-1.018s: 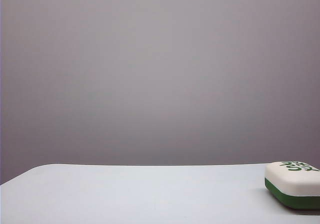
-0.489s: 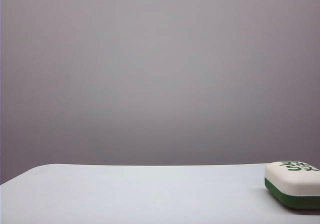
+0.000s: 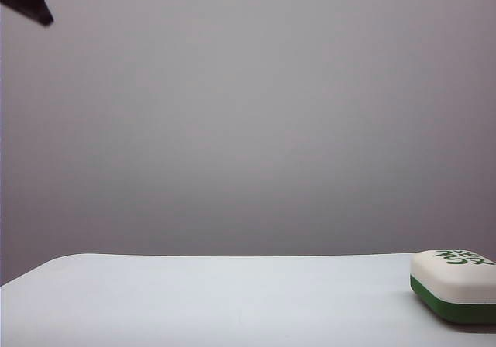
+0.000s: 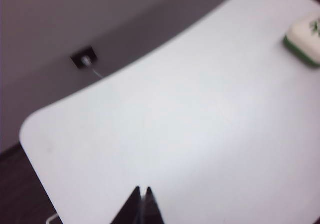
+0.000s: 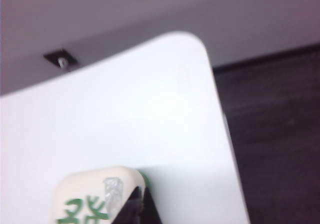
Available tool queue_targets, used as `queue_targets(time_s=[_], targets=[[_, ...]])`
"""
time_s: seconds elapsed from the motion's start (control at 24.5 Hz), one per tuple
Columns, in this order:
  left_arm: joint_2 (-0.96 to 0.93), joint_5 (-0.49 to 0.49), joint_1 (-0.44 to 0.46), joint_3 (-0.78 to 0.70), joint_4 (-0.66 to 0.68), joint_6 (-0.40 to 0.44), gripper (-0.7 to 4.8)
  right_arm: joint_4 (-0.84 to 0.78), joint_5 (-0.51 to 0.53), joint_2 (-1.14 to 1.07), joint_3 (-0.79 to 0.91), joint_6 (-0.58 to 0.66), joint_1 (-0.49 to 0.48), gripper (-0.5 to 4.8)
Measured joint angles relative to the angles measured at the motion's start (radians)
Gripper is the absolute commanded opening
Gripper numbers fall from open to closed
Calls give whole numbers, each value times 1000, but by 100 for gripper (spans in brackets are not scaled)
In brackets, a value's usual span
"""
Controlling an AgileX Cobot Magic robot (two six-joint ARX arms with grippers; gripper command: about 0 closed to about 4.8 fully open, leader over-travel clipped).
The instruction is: Move the foam mahjong from the right side of the table to the left side of the table.
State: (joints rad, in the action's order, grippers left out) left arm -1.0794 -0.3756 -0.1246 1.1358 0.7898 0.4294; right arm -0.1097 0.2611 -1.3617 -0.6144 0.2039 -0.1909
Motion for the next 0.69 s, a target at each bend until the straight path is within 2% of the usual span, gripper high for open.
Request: queue_targets(time_s=[0.16, 0.29, 0.49, 0.69], targets=[[-68, 0, 0, 0, 7, 53, -5, -29, 6, -163, 0, -31, -1, -5], [-93, 1, 0, 0, -6, 63, -5, -59, 27, -273, -10, -42, -1, -5], [-96, 43, 0, 0, -22, 68, -5, -77, 30, -330, -11, -43, 3, -5], [-97, 47, 0, 0, -39, 68, -5, -76, 32, -385, -27, -44, 29, -5]])
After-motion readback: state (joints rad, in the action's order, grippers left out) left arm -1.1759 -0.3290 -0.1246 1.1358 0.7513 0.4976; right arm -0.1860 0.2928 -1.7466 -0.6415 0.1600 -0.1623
